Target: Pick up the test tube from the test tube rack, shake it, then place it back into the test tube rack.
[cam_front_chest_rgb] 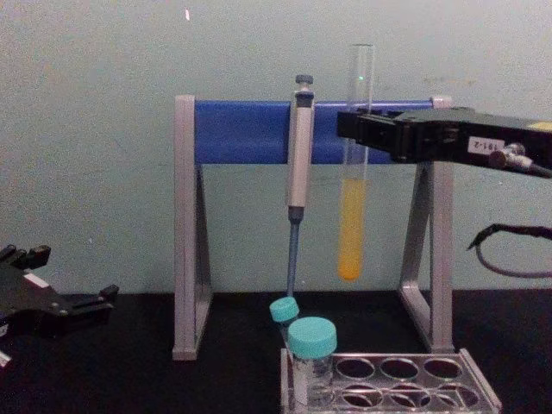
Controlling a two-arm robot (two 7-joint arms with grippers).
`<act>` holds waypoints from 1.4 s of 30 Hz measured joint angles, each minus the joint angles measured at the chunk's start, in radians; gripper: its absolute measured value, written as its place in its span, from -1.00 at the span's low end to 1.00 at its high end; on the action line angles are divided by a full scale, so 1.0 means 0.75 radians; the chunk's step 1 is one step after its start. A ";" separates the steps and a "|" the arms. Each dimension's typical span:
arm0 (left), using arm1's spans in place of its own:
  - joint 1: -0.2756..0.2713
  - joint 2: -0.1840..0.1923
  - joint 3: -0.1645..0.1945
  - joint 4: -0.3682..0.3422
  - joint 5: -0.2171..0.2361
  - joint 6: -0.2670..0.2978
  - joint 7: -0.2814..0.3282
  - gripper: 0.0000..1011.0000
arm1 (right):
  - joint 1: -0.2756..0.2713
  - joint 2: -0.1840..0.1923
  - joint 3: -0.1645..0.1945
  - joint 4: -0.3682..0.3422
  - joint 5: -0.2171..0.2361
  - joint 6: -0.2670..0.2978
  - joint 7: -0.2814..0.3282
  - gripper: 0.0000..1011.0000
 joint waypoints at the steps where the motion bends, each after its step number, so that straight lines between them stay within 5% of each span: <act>1: 0.000 0.000 0.000 0.000 0.000 0.000 0.000 0.98 | 0.001 -0.001 0.005 0.001 -0.007 0.007 -0.015 -0.56; 16: 0.000 0.000 0.000 0.000 0.000 0.000 0.000 0.98 | -0.049 0.026 0.079 -0.032 -0.032 0.027 -0.084 -0.56; 27: 0.000 0.000 0.000 0.000 0.000 0.000 0.000 0.98 | -0.208 0.106 0.164 -0.170 -0.013 0.069 -0.107 -0.56; 34: 0.000 0.000 0.000 0.000 0.000 0.000 0.000 0.98 | -0.221 0.096 0.107 -0.193 0.013 0.076 -0.041 -0.56; 42: 0.000 0.000 0.000 0.000 0.000 0.000 0.000 0.98 | -0.090 0.004 0.018 -0.090 -0.007 0.024 -0.011 -0.56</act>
